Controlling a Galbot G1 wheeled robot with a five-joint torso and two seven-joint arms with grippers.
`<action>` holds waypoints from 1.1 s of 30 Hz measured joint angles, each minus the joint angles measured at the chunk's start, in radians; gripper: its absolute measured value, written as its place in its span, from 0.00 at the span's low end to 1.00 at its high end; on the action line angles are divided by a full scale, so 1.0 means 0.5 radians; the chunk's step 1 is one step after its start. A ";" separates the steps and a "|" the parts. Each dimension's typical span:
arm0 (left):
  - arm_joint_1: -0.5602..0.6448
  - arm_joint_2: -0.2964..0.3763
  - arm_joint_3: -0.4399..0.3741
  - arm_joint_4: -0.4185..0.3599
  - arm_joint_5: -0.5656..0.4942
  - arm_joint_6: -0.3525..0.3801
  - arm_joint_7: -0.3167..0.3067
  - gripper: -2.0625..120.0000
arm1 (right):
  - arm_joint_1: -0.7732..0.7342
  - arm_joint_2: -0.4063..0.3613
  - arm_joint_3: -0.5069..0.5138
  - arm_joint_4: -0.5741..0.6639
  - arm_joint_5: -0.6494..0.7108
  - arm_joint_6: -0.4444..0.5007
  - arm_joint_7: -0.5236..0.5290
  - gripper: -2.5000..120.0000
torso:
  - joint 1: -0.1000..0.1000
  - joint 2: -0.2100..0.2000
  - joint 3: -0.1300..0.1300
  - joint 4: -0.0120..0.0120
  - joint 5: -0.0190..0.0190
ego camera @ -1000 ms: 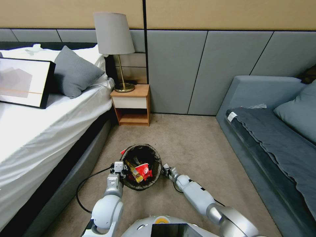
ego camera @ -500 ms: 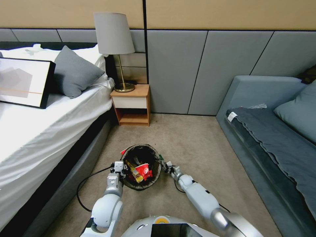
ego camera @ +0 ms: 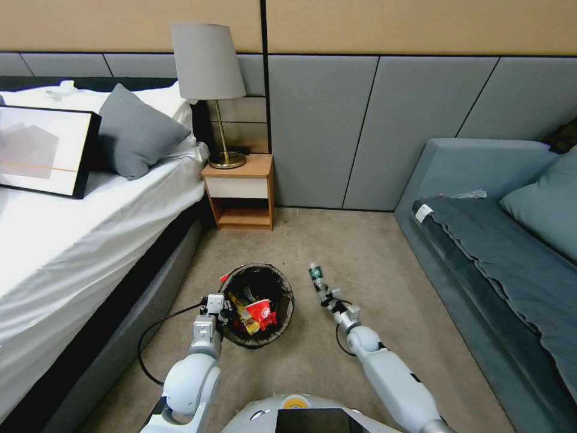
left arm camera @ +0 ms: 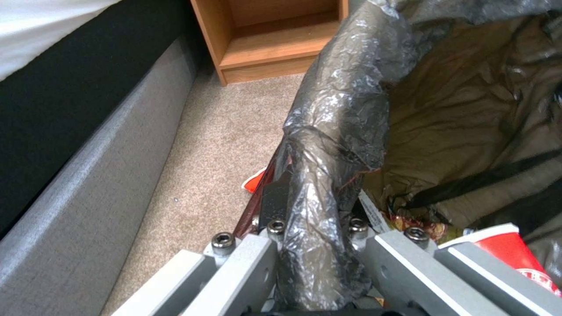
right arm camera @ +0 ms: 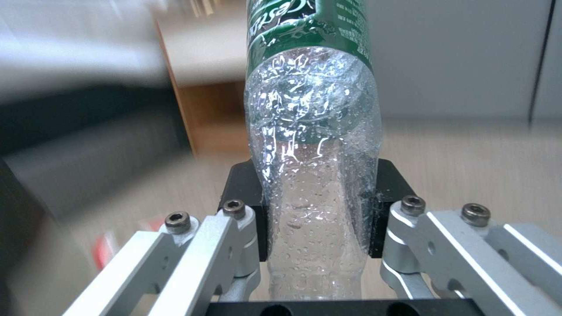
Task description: Pick up the trash bin, then pick up the garbage from the floor and place it into the trash bin.
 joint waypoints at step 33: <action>0.009 -0.067 0.039 0.020 0.052 -0.004 0.005 0.02 | -0.038 -0.409 -0.820 0.704 -0.101 -0.079 0.003 0.22 | 0.000 0.000 0.000 0.0000 0.0004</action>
